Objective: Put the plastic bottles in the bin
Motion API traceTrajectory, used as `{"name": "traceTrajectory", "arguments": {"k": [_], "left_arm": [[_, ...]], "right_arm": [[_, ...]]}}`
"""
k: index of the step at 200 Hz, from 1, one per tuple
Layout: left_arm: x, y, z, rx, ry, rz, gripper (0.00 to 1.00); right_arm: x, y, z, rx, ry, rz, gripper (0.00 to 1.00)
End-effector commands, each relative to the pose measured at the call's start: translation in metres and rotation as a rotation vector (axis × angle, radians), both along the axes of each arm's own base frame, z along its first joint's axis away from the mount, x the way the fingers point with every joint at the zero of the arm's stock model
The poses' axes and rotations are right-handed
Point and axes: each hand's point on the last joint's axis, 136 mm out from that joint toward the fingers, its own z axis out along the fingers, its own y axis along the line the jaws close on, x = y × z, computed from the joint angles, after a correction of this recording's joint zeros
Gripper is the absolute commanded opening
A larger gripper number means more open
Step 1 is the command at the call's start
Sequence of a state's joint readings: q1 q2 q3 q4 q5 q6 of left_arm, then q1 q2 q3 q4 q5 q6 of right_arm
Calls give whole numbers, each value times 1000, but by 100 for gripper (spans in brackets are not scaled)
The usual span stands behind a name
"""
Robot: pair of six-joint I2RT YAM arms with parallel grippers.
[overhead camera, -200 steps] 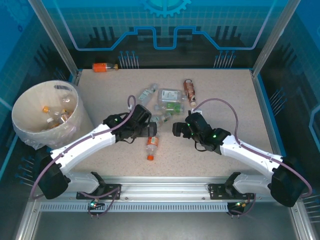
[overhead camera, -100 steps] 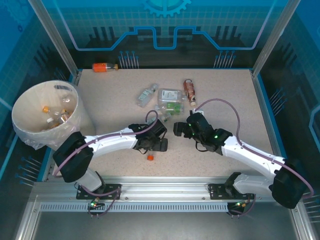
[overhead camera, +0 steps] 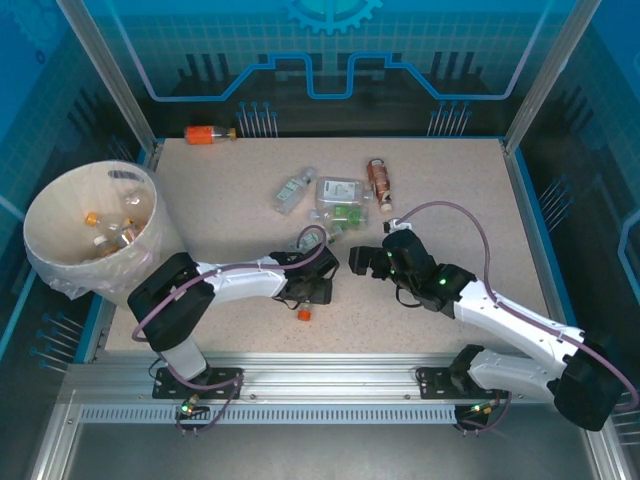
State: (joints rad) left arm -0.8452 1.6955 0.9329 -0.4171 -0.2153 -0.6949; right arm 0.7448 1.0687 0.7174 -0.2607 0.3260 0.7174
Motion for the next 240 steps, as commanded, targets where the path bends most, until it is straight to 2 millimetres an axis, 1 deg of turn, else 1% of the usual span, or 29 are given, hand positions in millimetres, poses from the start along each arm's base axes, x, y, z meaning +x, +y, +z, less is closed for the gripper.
{"name": "traceTrajectory", "arguments": {"k": [1,29,40,60,71,86,98,112,128,165,181,211,233,240], "left_arm": [[-1,-6,-12,-18,22,-6,63],[-3,-9,-10,-37,26,2,51],[-2,-9,-6,-49,18,7,46],[-3,-13,3,-81,-3,1,39],[-2,-14,10,-93,-26,-4,37],[1,-11,21,-96,-83,-6,35],[3,-5,28,-95,-130,5,34],[7,2,41,-102,-187,15,34],[9,7,61,-117,-247,10,34],[19,18,116,-133,-361,4,34],[25,27,140,-128,-405,15,33],[38,61,189,-66,-546,83,34],[44,83,227,-49,-636,112,34],[45,93,239,-28,-660,130,34]], "right_arm": [[2,9,13,14,-46,66,100],[-1,26,22,19,-82,183,100],[-3,33,25,22,-100,229,100],[-5,46,31,25,-124,295,100],[-5,53,35,23,-137,318,100],[-4,56,37,18,-148,325,100],[-2,58,38,22,-155,325,100],[-2,60,40,29,-166,327,100],[-3,64,43,34,-177,342,100],[-6,74,51,49,-211,384,100],[-8,80,56,58,-225,406,100],[-10,90,63,63,-247,444,100],[-8,94,63,56,-241,450,100],[-7,96,62,54,-238,451,100]]}}
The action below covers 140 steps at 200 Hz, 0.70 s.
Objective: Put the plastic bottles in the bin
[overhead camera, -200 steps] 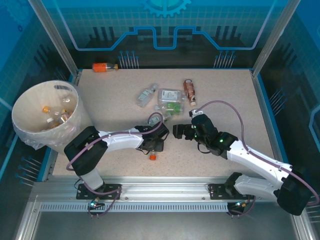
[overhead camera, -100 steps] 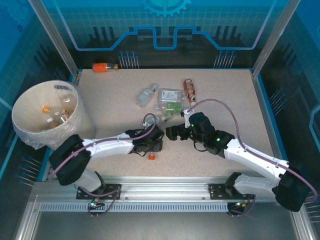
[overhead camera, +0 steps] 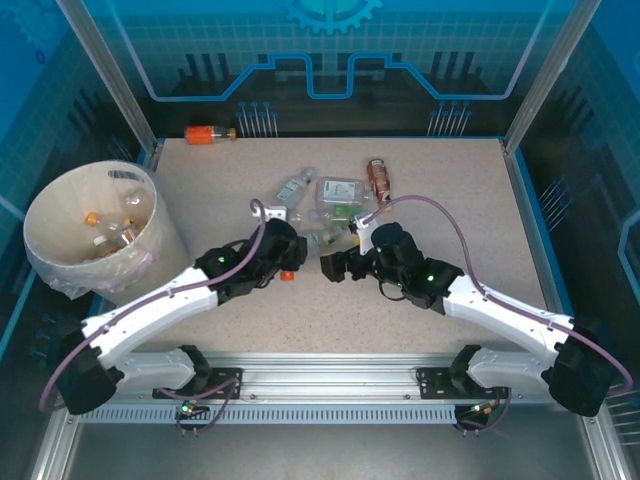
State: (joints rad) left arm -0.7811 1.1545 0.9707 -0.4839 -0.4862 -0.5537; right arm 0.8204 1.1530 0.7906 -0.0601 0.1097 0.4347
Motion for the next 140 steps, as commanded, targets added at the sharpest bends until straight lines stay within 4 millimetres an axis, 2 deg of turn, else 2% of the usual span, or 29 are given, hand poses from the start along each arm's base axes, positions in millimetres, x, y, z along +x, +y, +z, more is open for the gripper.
{"name": "traceTrajectory", "arguments": {"k": [1,32,56,111,140], "left_arm": [[7,39,48,95,-112,78,34],[12,95,107,181,-217,217,33],[15,135,140,200,-280,318,33],[18,214,195,318,-353,529,35],[19,255,207,331,-364,648,34]], "right_arm": [[1,15,19,29,-45,42,100],[3,20,19,24,-44,52,100],[5,24,20,16,-47,64,100],[4,24,15,1,-30,64,100],[3,24,14,3,-23,61,100]]}}
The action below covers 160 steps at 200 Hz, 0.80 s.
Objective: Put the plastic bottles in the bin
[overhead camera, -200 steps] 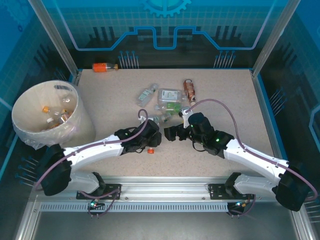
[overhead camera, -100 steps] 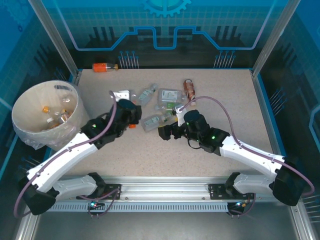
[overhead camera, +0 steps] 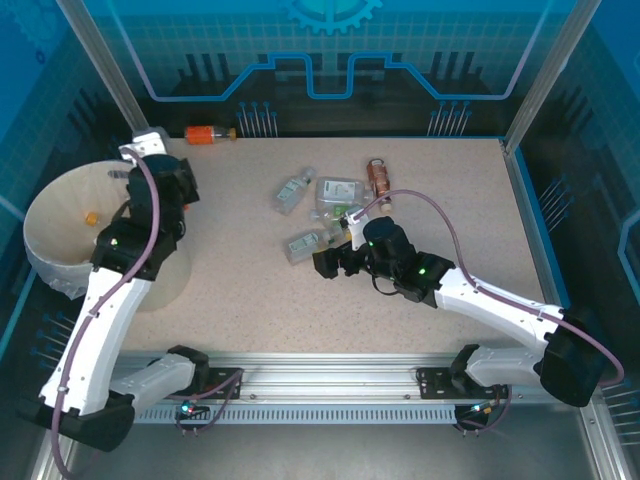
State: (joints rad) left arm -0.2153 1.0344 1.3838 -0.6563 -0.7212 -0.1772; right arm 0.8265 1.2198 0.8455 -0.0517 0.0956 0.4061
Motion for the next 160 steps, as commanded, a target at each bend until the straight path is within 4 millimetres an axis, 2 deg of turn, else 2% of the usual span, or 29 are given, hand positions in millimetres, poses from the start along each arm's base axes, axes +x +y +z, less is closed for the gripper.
{"name": "traceTrajectory", "arguments": {"k": [1,22,56,69,71,75,105,122,160], "left_arm": [[-2,31,18,46,-17,85,34],[-6,63,13,32,2,188,34],[-18,100,-13,-66,56,272,34],[-26,110,-25,-109,105,294,35],[-28,111,-27,-116,111,298,35],[-30,114,-32,-127,125,305,35],[-41,132,-61,-238,197,324,35],[-47,147,-72,-292,199,360,36],[-37,163,-90,-423,203,362,41]], "right_arm": [[-4,10,11,17,-12,30,100],[-5,10,10,15,-10,27,100],[-5,8,8,5,-7,25,100],[-5,7,6,-3,-5,22,100],[-3,10,16,12,-18,22,100],[-2,10,19,16,-23,22,100],[-1,13,18,16,-24,29,100],[-1,17,19,18,-25,42,100],[1,26,23,27,-27,72,100]]}}
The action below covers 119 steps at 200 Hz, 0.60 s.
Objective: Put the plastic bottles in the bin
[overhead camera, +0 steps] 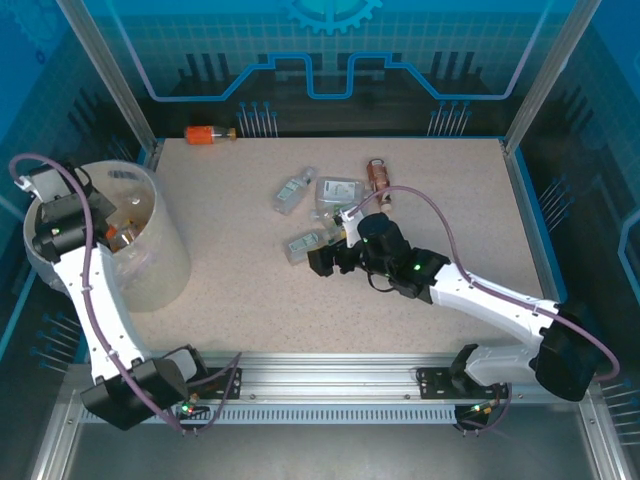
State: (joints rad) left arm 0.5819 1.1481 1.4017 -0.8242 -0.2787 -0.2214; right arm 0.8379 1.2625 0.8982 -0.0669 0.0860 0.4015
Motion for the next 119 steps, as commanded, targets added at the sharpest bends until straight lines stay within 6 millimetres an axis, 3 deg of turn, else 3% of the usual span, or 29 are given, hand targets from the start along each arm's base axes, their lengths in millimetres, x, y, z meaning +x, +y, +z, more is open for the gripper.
{"name": "traceTrajectory", "arguments": {"k": [1,23,50,84,119], "left_arm": [[15,-6,-17,-132,-22,-49,41],[24,-3,-21,-162,-34,-45,51],[34,0,-12,-168,-82,-43,62],[37,-6,-5,-175,-100,-72,90],[38,-25,-3,-164,-93,-125,98]], "right_arm": [[-2,15,17,30,-30,50,100],[-2,16,17,29,-29,52,100],[-3,13,18,28,-33,46,100],[-3,4,15,26,-38,11,100],[-3,-4,14,23,-40,-25,100]]}}
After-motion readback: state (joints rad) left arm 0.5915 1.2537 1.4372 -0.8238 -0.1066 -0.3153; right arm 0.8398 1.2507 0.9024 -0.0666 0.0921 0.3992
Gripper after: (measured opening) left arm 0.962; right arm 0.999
